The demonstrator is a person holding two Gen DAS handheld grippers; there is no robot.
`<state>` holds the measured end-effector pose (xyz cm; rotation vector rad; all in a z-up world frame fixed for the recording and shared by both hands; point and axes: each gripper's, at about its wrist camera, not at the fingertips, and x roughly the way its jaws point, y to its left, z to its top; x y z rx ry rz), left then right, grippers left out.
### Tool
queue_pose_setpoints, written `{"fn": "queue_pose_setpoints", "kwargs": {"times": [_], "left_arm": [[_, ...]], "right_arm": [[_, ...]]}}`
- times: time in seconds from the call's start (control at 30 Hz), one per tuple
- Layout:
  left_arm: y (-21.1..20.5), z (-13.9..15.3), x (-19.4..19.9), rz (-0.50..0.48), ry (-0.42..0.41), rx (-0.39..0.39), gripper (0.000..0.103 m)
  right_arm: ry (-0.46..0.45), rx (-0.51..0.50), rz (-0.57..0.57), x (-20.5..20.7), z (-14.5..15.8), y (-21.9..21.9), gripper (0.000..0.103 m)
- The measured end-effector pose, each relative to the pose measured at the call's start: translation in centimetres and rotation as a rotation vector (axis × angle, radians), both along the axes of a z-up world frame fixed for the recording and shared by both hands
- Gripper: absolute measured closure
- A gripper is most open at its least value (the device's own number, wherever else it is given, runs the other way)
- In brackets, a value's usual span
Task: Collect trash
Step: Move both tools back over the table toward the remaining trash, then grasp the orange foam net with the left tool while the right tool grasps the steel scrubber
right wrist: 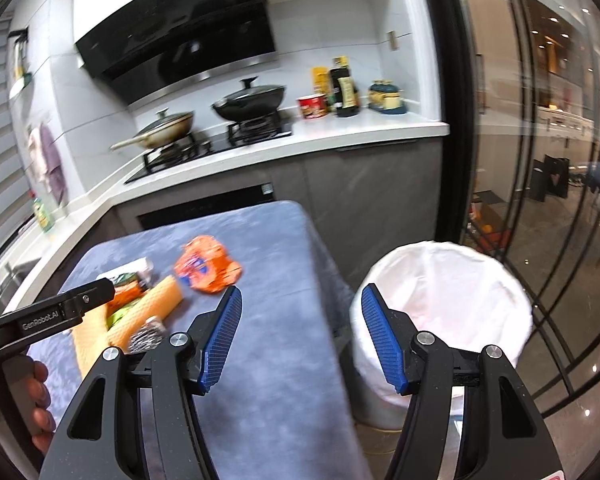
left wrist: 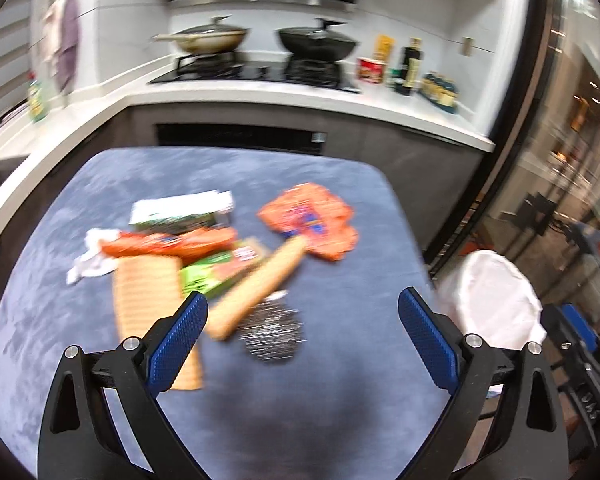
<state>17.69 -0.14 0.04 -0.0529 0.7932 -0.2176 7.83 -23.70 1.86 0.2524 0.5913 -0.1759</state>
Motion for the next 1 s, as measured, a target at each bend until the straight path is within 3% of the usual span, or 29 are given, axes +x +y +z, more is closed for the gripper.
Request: {"fn": "queue_pose_setpoints", "kwargs": {"times": [0.2,0.5,1.0], "left_arm": [[6.4,-1.5,0.7,0.097,0.034,-0.002,0.011],[11.5,-5.0,1.4,0.139,0.105,0.009,0.011],[12.9,-9.7,4.3,0.136,0.202,-0.020,0.012]], "right_arm": [[0.030,0.009,0.073,1.6,-1.0,4.7,0.043],[0.096,0.020,0.182,4.8,-3.4,11.1,0.043],[0.219,-0.009,0.274,9.6,-8.2,16.5,0.043]]}}
